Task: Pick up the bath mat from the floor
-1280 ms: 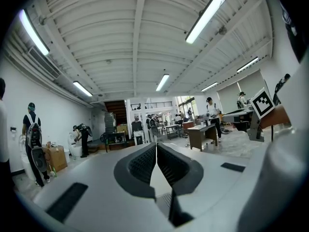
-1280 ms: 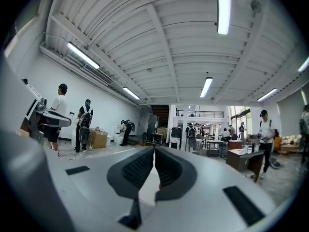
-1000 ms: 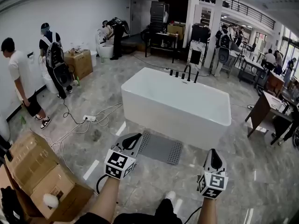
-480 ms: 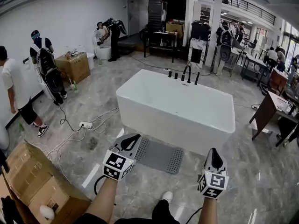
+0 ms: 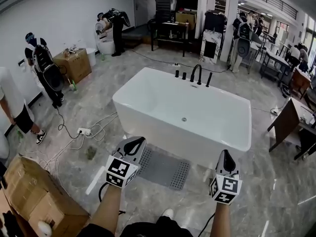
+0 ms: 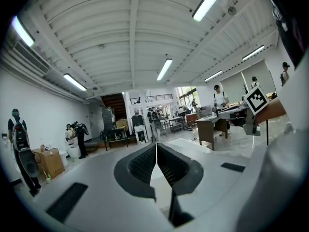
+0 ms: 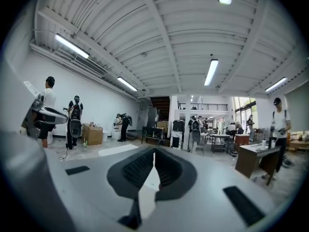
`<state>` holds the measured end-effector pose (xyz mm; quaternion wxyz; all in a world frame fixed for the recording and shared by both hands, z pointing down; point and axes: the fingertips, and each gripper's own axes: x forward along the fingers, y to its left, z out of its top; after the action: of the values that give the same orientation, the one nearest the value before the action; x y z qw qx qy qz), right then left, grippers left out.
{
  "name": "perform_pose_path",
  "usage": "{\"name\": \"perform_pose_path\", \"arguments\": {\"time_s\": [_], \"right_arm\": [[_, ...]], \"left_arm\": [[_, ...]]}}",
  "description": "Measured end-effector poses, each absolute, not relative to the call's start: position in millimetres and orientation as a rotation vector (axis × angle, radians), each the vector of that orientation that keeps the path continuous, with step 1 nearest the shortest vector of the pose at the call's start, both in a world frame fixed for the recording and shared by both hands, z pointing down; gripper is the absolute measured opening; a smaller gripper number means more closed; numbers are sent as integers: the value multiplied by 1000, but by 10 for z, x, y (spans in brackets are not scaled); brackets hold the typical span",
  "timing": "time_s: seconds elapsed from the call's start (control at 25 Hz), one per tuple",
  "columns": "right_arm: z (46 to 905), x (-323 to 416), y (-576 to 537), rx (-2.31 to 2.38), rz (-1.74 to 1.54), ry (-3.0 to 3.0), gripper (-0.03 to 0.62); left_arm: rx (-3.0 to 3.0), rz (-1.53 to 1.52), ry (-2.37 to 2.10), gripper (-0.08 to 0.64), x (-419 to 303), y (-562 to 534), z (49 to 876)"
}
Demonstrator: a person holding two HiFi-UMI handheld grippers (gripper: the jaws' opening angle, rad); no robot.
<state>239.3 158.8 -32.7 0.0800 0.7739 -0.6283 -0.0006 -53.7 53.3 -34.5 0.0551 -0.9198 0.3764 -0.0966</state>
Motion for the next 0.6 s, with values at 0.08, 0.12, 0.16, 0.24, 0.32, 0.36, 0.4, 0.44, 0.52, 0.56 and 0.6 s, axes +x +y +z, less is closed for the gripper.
{"name": "perform_pose_path", "arguments": {"time_s": [0.08, 0.12, 0.16, 0.24, 0.32, 0.36, 0.4, 0.44, 0.52, 0.56, 0.6], "right_arm": [[-340, 2482, 1397, 2305, -4, -1891, 21], [-334, 2520, 1323, 2303, 1, -1893, 21], [-323, 2551, 1261, 2303, 7, -1897, 21], [-304, 2582, 1149, 2298, 14, -1911, 21], [-306, 2578, 1042, 2286, 8, -1931, 21], [-313, 2574, 993, 2282, 4, -1938, 23], [-323, 2569, 945, 2283, 2, -1940, 23], [-335, 2556, 892, 2286, 1, -1937, 23], [-357, 2498, 779, 2292, -8, -1925, 23], [-367, 2462, 721, 2295, -17, -1916, 23], [-378, 2426, 663, 2300, -26, -1905, 23]], "left_arm": [[-2788, -309, 1140, 14, -435, 382, -357], [-2785, -320, 1136, 14, -397, 326, -360], [-2779, -331, 1131, 14, -371, 282, -359], [-2768, -344, 1133, 14, -356, 182, -358], [-2766, -334, 1152, 14, -365, 61, -382], [-2767, -327, 1156, 14, -367, 8, -401], [-2765, -323, 1153, 14, -368, -43, -421], [-2760, -321, 1145, 14, -375, -98, -441], [-2755, -314, 1126, 14, -416, -224, -465], [-2756, -311, 1114, 14, -446, -296, -465], [-2757, -310, 1101, 14, -479, -371, -460]]}}
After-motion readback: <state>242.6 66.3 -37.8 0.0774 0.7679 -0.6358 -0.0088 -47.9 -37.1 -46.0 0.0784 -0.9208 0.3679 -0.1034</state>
